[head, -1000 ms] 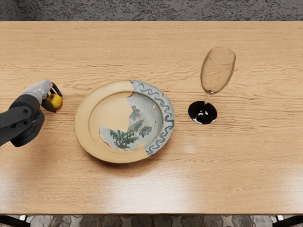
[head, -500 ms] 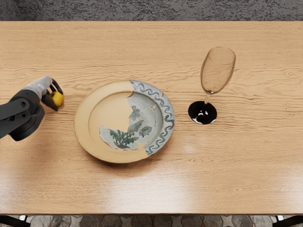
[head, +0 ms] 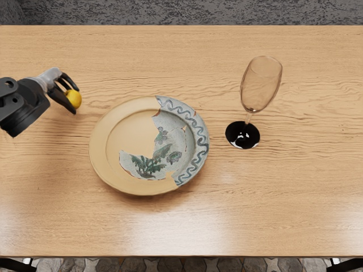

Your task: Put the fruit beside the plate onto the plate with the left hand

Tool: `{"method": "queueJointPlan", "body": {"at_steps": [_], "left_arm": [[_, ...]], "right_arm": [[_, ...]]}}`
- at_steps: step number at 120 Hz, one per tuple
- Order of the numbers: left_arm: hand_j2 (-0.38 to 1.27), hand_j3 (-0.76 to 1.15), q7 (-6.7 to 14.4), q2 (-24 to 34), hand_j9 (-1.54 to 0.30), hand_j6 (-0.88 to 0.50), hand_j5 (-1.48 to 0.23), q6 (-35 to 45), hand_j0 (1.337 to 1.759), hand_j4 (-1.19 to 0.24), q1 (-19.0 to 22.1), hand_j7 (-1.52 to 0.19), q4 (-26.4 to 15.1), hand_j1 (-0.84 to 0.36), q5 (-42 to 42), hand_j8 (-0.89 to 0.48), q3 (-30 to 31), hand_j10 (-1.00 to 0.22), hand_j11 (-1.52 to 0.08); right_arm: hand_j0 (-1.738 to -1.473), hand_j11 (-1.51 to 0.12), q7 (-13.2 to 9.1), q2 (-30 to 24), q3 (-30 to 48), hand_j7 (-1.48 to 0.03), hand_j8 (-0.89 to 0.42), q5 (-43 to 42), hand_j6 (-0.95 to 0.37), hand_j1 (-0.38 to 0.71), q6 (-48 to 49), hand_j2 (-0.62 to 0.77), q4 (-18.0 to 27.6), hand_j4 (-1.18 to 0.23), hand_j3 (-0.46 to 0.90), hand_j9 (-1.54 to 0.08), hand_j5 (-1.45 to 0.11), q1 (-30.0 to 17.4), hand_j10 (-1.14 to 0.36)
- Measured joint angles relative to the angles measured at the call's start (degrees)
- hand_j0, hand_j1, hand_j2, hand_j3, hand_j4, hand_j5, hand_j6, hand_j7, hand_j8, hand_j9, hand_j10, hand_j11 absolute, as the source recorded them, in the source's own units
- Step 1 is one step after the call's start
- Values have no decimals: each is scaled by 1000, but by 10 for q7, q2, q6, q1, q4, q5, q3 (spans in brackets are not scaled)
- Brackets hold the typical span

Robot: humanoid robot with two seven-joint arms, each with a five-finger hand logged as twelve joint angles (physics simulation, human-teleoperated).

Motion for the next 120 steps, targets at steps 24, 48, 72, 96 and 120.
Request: {"method": "queueJointPlan", "body": {"at_steps": [24, 48, 72, 96, 120], "left_arm": [[501, -1, 0, 31, -902, -459, -918, -108, 1657, -658, -10, -894, 0, -320, -72, -507, -67, -686, -902], [530, 0, 0, 48, -900, -460, -917, -233, 1657, -653, -51, -890, 0, -344, -151, -499, -101, -686, -900], [588, 0, 0, 48, -895, -429, -921, -330, 1658, -641, -63, -890, 0, -380, -221, -483, -111, -685, -895], [647, 0, 0, 37, -887, -409, -928, -381, 1658, -616, -57, -886, 0, -423, -257, -465, -115, -683, -886], [601, 0, 0, -8, -884, -430, -910, -401, 1658, -642, -51, -883, 0, -389, -268, -483, -112, -679, -883]], "right_arm": [[-1658, -20, 0, 0, 0, -20, -15, 0, -15, -331, 0, -3, -1, -15, 0, -20, -20, 0, -15], [-1658, -20, 0, 0, 0, -20, -15, 0, -15, -331, 0, -3, -1, -15, 0, -20, -20, 0, -15], [-1658, -20, 0, 0, 0, -20, -15, 0, -15, -331, 0, -3, -1, -15, 0, -20, -20, 0, -15], [-1658, -20, 0, 0, 0, -20, -15, 0, -15, -331, 0, -3, -1, -15, 0, -20, -20, 0, -15], [-1658, -20, 0, 0, 0, -20, -15, 0, -15, -331, 0, -3, -1, -15, 0, -20, -20, 0, -15]]}}
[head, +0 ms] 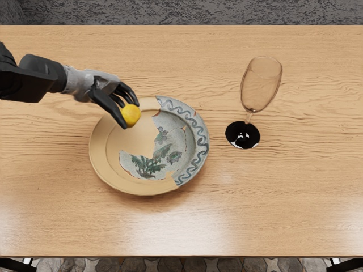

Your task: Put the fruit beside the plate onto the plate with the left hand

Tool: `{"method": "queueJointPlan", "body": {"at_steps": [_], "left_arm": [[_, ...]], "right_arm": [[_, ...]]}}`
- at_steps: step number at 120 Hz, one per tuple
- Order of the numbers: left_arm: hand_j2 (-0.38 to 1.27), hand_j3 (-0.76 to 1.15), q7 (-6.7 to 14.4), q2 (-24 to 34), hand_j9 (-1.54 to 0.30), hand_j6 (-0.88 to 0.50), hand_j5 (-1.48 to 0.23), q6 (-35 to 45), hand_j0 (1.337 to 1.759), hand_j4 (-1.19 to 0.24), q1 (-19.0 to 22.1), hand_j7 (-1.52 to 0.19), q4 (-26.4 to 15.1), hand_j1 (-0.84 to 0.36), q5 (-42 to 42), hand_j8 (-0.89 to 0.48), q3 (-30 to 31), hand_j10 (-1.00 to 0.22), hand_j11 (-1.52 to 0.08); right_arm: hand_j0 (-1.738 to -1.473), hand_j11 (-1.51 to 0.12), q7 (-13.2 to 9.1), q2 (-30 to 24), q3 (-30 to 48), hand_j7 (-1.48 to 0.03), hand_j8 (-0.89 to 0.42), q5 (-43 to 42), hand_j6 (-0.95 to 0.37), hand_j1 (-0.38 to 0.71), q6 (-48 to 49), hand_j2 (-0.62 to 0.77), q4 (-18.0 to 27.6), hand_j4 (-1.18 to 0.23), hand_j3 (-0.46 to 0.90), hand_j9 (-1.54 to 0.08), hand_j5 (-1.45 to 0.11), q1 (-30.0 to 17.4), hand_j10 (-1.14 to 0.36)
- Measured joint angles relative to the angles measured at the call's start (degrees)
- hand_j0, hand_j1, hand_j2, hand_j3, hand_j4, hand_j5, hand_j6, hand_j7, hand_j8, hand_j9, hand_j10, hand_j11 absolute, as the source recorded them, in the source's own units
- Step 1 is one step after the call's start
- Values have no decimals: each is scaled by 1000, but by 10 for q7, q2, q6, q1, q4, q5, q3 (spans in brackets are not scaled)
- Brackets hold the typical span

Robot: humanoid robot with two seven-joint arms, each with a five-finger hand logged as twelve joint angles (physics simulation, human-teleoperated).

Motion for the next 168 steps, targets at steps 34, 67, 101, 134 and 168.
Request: {"method": "queueJointPlan", "body": {"at_steps": [34, 67, 101, 134, 168], "left_arm": [[603, 0, 0, -34, -881, -449, -907, -7, 1658, -667, 39, -884, 0, -380, 0, -503, 4, -677, -880], [184, 0, 0, -35, -328, -187, -336, -59, 1658, -254, 31, -329, 0, 70, -2, -204, -18, -252, -328], [47, 0, 0, -1, -89, -53, -91, -74, 1658, -70, 54, -90, 22, 273, -163, -57, -105, -69, -89], [13, 0, 0, 99, -28, -17, -29, -75, 1658, -22, 120, -28, 29, 325, -310, -18, -127, -21, -28], [4, 0, 0, 174, -12, -7, -12, -75, 1658, -8, 159, -12, 30, 338, -357, -7, -132, -8, -12]], "right_arm": [[-1658, -20, 0, 0, 0, -20, -15, 0, -15, -331, 0, -3, 0, -15, 0, -20, -20, 0, -15], [-1658, -20, 0, 0, 0, -20, -15, 0, -15, -331, 0, -3, 0, -15, 0, -20, -20, 0, -15], [-1658, -20, 0, 0, 0, -20, -15, 0, -15, -331, 0, -3, 0, -15, 0, -20, -20, 0, -15], [-1658, -20, 0, 0, 0, -20, -15, 1, -15, -331, 0, -3, -2, -15, 0, -20, -20, 0, -15], [-1658, -20, 0, 0, 0, -20, -15, 1, -15, -331, 0, -3, -3, -15, 0, -20, -20, 0, -15]]}}
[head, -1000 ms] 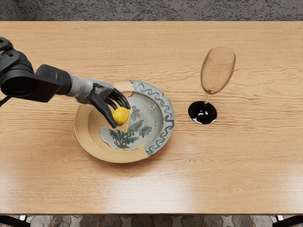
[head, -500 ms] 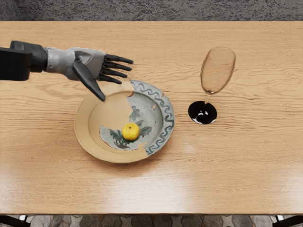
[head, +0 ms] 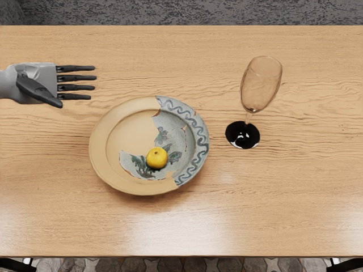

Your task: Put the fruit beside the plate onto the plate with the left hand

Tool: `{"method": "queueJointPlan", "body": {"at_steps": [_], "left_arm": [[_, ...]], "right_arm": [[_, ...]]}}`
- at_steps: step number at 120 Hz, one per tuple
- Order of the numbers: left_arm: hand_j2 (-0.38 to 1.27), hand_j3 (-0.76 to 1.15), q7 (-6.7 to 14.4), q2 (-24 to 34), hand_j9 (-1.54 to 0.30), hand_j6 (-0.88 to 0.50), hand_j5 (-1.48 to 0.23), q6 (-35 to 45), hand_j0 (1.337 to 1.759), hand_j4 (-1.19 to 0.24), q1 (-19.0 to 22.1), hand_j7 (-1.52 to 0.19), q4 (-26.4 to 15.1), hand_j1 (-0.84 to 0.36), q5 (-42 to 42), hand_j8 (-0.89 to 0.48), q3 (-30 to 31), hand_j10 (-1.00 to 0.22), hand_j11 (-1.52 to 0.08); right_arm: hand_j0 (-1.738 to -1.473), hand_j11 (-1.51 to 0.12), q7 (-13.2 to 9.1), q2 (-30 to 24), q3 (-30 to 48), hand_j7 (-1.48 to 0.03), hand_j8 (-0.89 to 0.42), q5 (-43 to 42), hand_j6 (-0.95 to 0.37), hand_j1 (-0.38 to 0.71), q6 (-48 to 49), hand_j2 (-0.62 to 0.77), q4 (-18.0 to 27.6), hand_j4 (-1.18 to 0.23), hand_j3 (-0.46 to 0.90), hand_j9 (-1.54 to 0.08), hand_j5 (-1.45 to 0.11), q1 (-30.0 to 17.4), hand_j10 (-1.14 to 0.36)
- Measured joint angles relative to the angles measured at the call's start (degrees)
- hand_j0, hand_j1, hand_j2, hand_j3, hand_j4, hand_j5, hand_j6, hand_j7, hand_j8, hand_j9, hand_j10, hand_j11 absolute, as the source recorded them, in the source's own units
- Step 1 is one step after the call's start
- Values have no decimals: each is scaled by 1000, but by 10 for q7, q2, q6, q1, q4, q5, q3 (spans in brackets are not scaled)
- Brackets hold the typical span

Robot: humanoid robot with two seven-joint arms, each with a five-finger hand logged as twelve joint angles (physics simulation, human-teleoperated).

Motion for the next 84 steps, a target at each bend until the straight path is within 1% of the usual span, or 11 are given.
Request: {"method": "queueJointPlan", "body": {"at_steps": [22, 64, 84], "left_arm": [[2, 0, 0, 31, -9, -4, -9, 0, 1658, -5, 14, -9, 0, 341, -3, -4, 0, -5, -9], [0, 0, 0, 55, -6, -2, -5, 0, 1658, -2, 14, -6, 13, 343, -4, -2, 0, -3, -6], [0, 0, 0, 56, -5, -1, -5, 0, 1658, -2, 14, -5, 24, 344, -4, -1, 0, -2, -5]], "right_arm": [[-1658, -20, 0, 0, 0, -20, -15, 0, -15, -331, 0, -3, 0, -15, 0, -20, -20, 0, -15], [-1658, -20, 0, 0, 0, -20, -15, 0, -15, -331, 0, -3, 0, -15, 0, -20, -20, 0, -15], [-1658, -20, 0, 0, 0, -20, -15, 0, -15, -331, 0, -3, 0, -15, 0, -20, -20, 0, -15]]}}
